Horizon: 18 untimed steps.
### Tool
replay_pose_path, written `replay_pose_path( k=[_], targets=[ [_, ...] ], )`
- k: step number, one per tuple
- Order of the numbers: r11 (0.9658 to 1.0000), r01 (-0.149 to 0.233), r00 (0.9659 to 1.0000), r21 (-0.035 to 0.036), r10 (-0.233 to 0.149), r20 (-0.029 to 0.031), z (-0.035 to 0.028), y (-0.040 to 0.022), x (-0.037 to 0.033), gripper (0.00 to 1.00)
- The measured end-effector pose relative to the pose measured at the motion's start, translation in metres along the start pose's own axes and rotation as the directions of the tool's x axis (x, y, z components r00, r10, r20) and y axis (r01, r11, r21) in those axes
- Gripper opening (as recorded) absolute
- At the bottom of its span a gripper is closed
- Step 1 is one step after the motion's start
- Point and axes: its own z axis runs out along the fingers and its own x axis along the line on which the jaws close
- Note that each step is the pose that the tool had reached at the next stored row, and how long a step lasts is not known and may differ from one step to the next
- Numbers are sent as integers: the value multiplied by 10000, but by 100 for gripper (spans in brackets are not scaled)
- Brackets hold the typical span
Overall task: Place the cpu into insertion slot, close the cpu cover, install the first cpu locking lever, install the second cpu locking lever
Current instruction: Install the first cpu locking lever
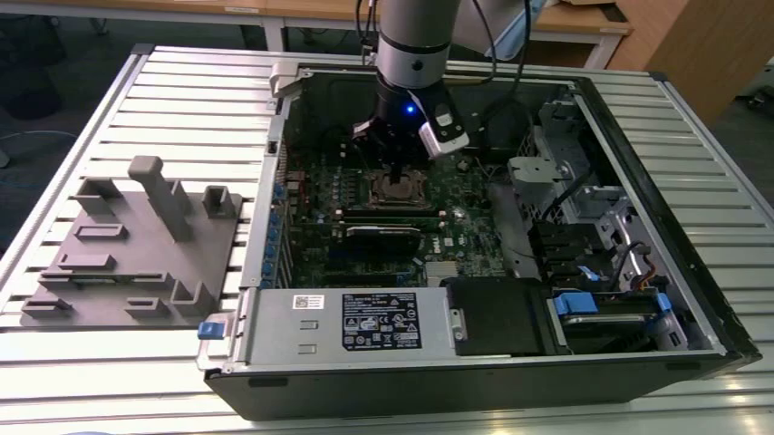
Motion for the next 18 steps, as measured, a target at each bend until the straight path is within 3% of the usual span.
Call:
replay_pose_path(
  k=[11, 18],
  targets=[
    [10000, -1, 10000, -1, 1, 1, -102, 2, 1, 11],
    [10000, 0, 10000, -7, 0, 1, -107, 1, 1, 11]
  ],
)
